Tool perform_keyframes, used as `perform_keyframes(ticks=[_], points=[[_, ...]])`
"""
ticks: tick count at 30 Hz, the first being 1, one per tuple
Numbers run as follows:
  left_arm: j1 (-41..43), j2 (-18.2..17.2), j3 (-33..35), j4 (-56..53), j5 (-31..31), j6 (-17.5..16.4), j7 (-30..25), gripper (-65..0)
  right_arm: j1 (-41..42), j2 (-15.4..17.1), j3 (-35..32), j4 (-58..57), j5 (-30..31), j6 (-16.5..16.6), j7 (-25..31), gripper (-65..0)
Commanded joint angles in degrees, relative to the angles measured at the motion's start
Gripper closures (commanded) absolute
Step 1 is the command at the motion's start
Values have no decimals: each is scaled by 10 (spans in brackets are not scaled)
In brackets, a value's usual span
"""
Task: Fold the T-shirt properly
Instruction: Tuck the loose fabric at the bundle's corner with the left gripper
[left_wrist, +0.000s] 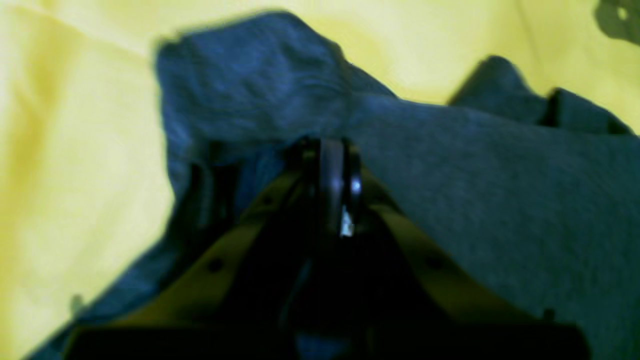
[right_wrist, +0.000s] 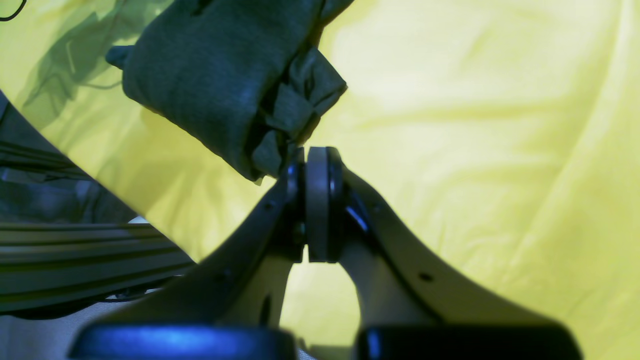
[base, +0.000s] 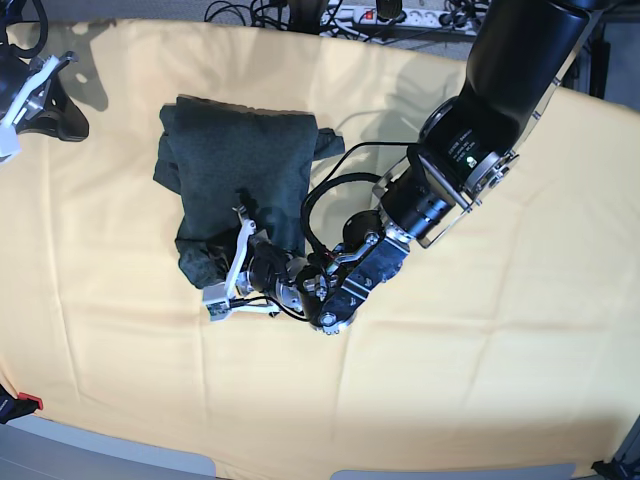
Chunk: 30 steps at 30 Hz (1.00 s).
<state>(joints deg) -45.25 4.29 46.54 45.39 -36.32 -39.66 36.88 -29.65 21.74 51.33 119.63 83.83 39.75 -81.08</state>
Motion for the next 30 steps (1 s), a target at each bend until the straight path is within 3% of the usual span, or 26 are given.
perform_keyframes(ticks=[1,3,4,7,9,10,11,13,15,20,24,30], points=[[-25,8,-4,11,2,-3,-28,0,0,9,6,8,12,3,11,0],[-33,8,-4,11,27,-3,-52,0,0,9,6,8,12,3,11,0],[-37,8,-4,11,55,17,-70,0,0,9,6,8,12,3,11,0],[-38,8,-4,10,169,182,-127,0,0,9,6,8,12,3,11,0],[-37,8,-4,10,212,295,-136,0,0,9,6,8,12,3,11,0],[-37,8,-4,10,216,326,-135,0,0,9,6,8,12,3,11,0],[-39,8,-5,10,215,335,-134,0,0,9,6,8,12,3,11,0],[-42,8,-5,11,212,316,-123,0,0,10,6,8,12,3,11,0],[-49,8,-5,16,183,251,-111,0,0,9,6,8,12,3,11,0],[-59,11,-5,45,24,9,-32,0,-3,9,6,8,12,3,11,0],[-52,28,-5,50,-70,-3,37,0,-3,9,6,8,12,3,11,0],[-13,47,-5,39,-3,-3,26,0,-3,9,6,8,12,3,11,0]])
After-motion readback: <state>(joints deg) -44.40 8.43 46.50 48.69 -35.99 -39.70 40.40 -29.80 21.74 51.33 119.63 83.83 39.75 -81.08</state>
